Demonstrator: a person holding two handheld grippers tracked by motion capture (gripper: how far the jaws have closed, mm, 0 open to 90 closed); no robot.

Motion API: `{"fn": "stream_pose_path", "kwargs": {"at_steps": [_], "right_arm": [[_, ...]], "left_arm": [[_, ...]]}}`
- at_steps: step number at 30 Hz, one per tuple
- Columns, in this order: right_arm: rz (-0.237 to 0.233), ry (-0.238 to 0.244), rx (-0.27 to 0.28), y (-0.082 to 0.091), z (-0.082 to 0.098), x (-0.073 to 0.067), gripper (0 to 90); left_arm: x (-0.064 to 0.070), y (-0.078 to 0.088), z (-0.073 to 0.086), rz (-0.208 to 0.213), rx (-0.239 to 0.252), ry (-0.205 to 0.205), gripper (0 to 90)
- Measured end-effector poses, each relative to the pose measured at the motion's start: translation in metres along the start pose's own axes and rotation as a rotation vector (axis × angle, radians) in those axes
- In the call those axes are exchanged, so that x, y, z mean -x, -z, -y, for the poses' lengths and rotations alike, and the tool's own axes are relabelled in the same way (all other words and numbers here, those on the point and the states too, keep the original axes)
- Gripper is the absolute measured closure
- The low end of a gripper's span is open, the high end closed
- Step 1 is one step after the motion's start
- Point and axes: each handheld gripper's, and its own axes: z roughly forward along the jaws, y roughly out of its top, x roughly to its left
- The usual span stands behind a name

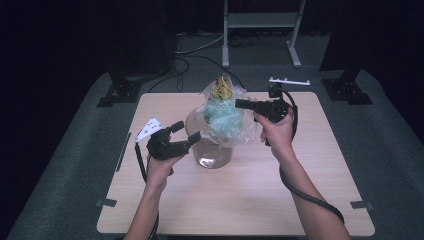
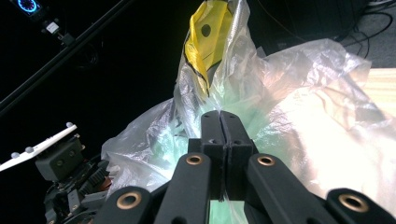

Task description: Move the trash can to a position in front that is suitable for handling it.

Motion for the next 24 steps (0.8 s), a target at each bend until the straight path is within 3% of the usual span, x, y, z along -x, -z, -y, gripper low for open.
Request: {"fn": "stream_pose_path", "kwargs": {"at_steps": [18, 24], "right_arm": [[-0.008, 0.013, 0.054, 0.031, -0.009, 0.0, 90.0], [-0.012, 0.011, 0.07, 0.044, -0.01, 0.003, 90.0]], "left_arm": [[0.004, -0.002, 0.001, 0.021, 0.006, -0.013, 10.1], [0.006, -0.007, 0.004, 0.022, -0.013, -0.017, 8.3]]}}
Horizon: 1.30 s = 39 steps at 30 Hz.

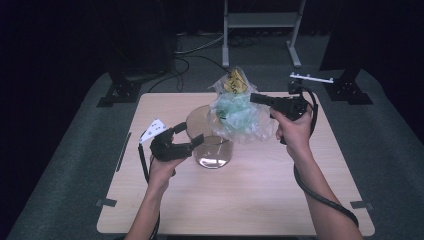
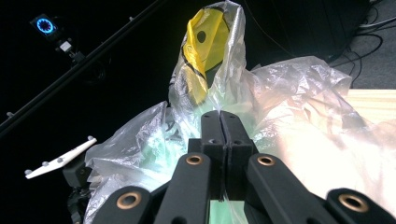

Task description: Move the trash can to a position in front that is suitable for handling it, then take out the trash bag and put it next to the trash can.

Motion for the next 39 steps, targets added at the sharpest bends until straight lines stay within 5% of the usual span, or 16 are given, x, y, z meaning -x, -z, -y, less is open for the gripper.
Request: {"fn": "stream_pose_path", "kwargs": {"at_steps": [11, 22, 39], "right_arm": [[0.023, -0.006, 0.038, 0.03, -0.003, 0.008, 90.0], [0.049, -0.05, 0.06, 0.055, 0.009, 0.03, 90.0], [0.073, -0.082, 0.068, 0.065, 0.016, 0.045, 90.0]], "left_arm": [[0.002, 0.0, -0.001, 0.004, -0.002, -0.005, 8.2], [0.007, -0.003, -0.002, 0.016, -0.002, -0.017, 8.2], [0.008, -0.007, -0.001, 0.027, -0.011, -0.014, 8.1]]}}
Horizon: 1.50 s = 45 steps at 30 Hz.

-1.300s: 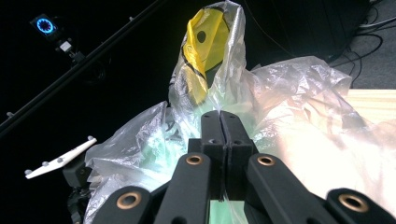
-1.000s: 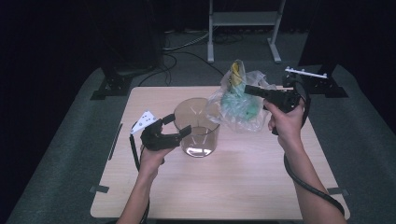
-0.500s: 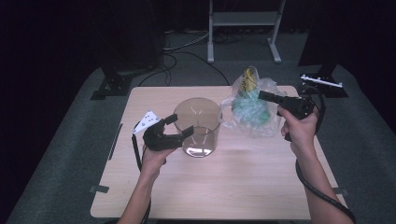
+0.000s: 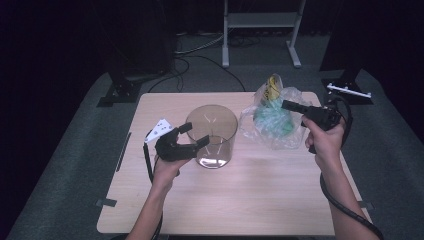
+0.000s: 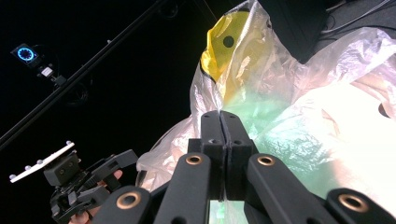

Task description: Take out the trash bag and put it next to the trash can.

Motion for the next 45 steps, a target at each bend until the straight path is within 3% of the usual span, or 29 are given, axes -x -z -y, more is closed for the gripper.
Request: {"fn": "stream_pose_path", "kwargs": {"at_steps": [26, 39, 45], "right_arm": [[0.048, -0.091, -0.03, -0.006, 0.024, 0.045, 89.9], [0.094, -0.124, -0.075, -0.024, 0.045, 0.067, 89.8], [0.107, -0.118, -0.095, -0.036, 0.052, 0.071, 89.8]], "left_arm": [[0.002, 0.002, -0.003, -0.003, 0.011, -0.003, 8.2], [0.002, 0.002, -0.003, 0.0, 0.009, -0.008, 8.2], [0.002, 0.004, -0.004, -0.002, 0.02, -0.002, 8.1]]}}
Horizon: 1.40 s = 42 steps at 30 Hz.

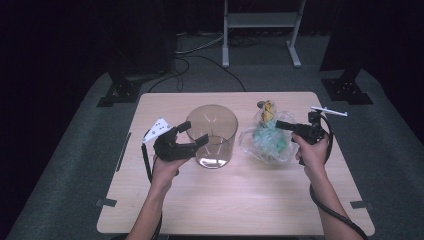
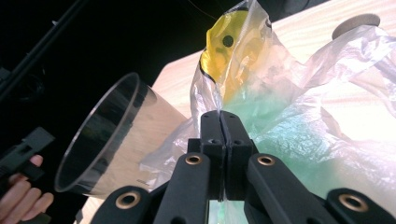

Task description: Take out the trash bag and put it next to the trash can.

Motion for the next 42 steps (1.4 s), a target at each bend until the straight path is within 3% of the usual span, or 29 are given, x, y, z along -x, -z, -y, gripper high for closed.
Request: {"fn": "stream_pose_path", "kwargs": {"at_steps": [21, 25, 26, 33, 36, 42], "right_arm": [[0.055, 0.0, -0.062, -0.024, 0.018, 0.015, 88.9], [0.049, -0.003, -0.055, -0.022, 0.02, 0.016, 81.1], [0.052, 0.003, -0.049, -0.02, 0.02, 0.016, 74.1], [0.069, 0.024, -0.025, -0.013, 0.02, 0.016, 64.3], [0.079, 0.028, -0.002, -0.007, 0.019, 0.018, 55.8], [0.092, 0.043, 0.01, 0.003, 0.018, 0.019, 50.6]], "left_arm": [[0.0, 0.0, 0.001, 0.003, -0.001, -0.001, 8.2], [0.0, 0.0, 0.001, 0.003, -0.001, 0.0, 8.2], [0.001, 0.001, 0.001, 0.004, -0.003, -0.002, 8.2], [0.001, -0.001, 0.001, 0.002, -0.003, -0.002, 8.2], [0.001, -0.002, 0.002, 0.0, -0.007, 0.002, 8.1], [0.001, -0.001, 0.002, 0.003, -0.007, -0.002, 8.2]]}}
